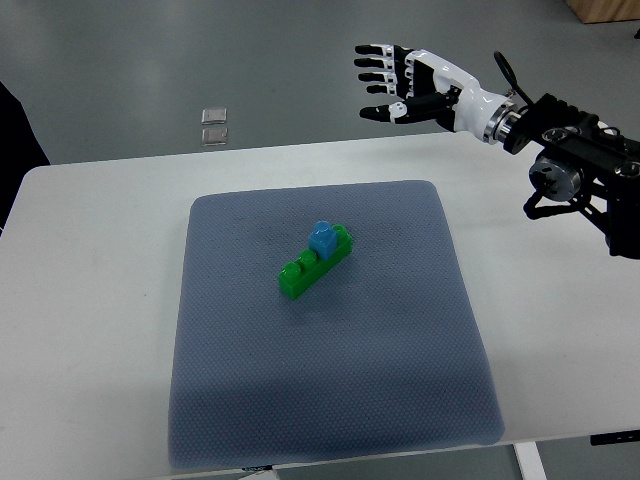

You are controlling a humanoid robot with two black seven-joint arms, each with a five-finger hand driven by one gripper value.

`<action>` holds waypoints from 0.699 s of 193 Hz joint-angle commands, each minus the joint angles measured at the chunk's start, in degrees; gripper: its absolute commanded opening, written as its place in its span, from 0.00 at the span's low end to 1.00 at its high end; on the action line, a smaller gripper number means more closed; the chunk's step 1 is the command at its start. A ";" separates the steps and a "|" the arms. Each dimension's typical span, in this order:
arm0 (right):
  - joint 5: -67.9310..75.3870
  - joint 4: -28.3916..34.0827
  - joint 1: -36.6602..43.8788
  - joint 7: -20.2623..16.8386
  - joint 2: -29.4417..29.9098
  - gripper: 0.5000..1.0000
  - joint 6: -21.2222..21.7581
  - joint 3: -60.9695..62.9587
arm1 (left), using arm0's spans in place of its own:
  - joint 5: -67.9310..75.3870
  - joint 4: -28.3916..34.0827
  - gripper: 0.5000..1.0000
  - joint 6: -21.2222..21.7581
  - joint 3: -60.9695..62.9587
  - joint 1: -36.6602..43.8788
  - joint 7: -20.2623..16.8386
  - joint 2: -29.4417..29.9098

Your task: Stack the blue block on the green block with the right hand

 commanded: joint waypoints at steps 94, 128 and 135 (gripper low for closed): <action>15.29 -1.74 -11.40 0.00 4.79 0.84 -4.23 -0.35 | 0.00 0.00 1.00 0.00 0.00 0.08 0.00 0.00; 15.12 -1.82 -12.89 -0.35 4.00 0.84 -3.80 -0.44 | 0.00 0.00 1.00 0.00 0.00 -0.01 0.00 0.00; 15.12 -1.82 -12.98 -1.14 4.08 0.84 -4.06 -0.44 | 0.00 0.00 1.00 0.00 0.00 -0.01 0.00 0.00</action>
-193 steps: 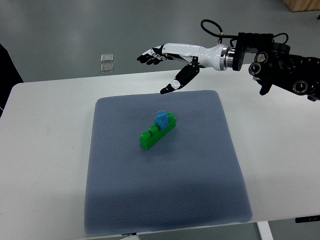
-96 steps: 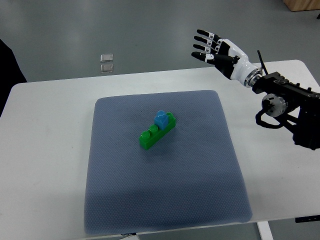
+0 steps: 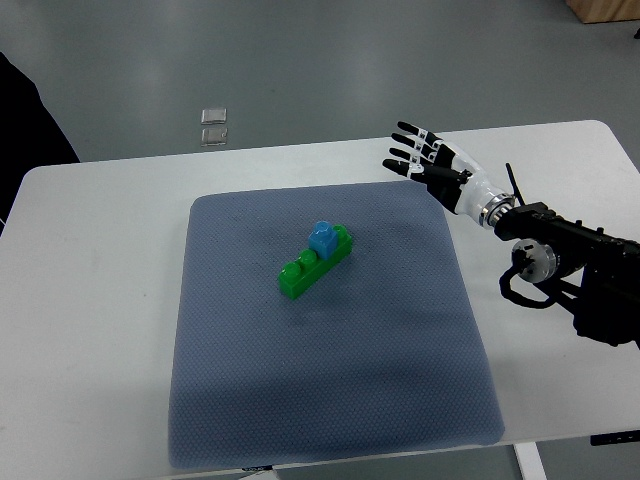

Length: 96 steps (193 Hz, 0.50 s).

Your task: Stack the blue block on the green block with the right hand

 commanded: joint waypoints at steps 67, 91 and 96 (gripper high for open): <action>0.41 0.12 0.88 -8.85 -1.12 0.84 3.06 0.89 | 0.00 0.00 1.00 0.00 0.00 -0.02 0.00 0.00; 0.67 0.12 0.97 -8.58 -1.12 0.84 3.59 1.24 | 0.00 0.00 1.00 0.00 0.00 -0.02 0.00 0.00; 0.67 0.21 0.97 -8.58 -1.04 0.84 3.76 1.24 | 0.00 0.00 1.00 0.00 0.00 -0.02 0.00 0.00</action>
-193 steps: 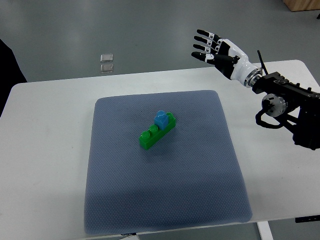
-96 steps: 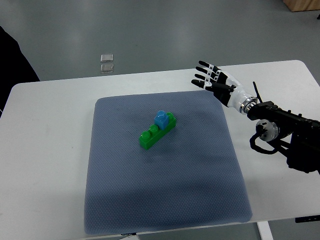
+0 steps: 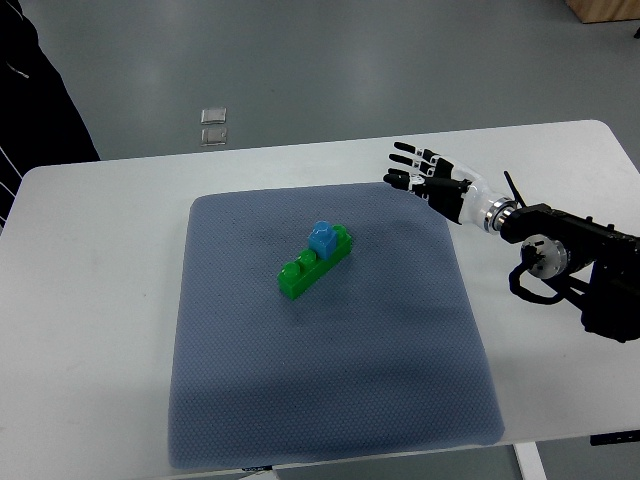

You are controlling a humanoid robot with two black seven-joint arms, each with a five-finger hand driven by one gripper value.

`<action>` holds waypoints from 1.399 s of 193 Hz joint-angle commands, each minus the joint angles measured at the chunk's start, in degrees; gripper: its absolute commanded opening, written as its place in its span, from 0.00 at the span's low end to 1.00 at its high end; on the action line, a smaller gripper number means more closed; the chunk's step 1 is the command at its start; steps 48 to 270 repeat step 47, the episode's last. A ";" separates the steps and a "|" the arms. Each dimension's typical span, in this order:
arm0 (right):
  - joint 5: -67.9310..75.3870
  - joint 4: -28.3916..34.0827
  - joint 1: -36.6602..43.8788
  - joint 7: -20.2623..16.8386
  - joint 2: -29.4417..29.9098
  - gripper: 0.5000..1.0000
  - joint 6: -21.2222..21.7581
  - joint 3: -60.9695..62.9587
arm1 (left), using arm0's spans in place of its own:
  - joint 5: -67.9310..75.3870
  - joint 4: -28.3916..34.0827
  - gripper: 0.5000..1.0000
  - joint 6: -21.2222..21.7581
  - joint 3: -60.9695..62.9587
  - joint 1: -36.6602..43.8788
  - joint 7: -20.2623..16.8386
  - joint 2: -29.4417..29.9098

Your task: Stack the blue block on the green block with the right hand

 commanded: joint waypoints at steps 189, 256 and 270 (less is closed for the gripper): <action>0.17 0.45 0.10 0.07 0.26 0.84 2.69 0.16 | 0.00 0.00 1.00 0.00 0.00 -0.01 0.00 0.00; 0.17 0.45 0.10 0.07 0.26 0.84 2.69 0.16 | 0.00 0.00 1.00 0.00 0.00 -0.01 0.00 0.00; 0.17 0.45 0.10 0.07 0.26 0.84 2.69 0.16 | 0.00 0.00 1.00 0.00 0.00 -0.01 0.00 0.00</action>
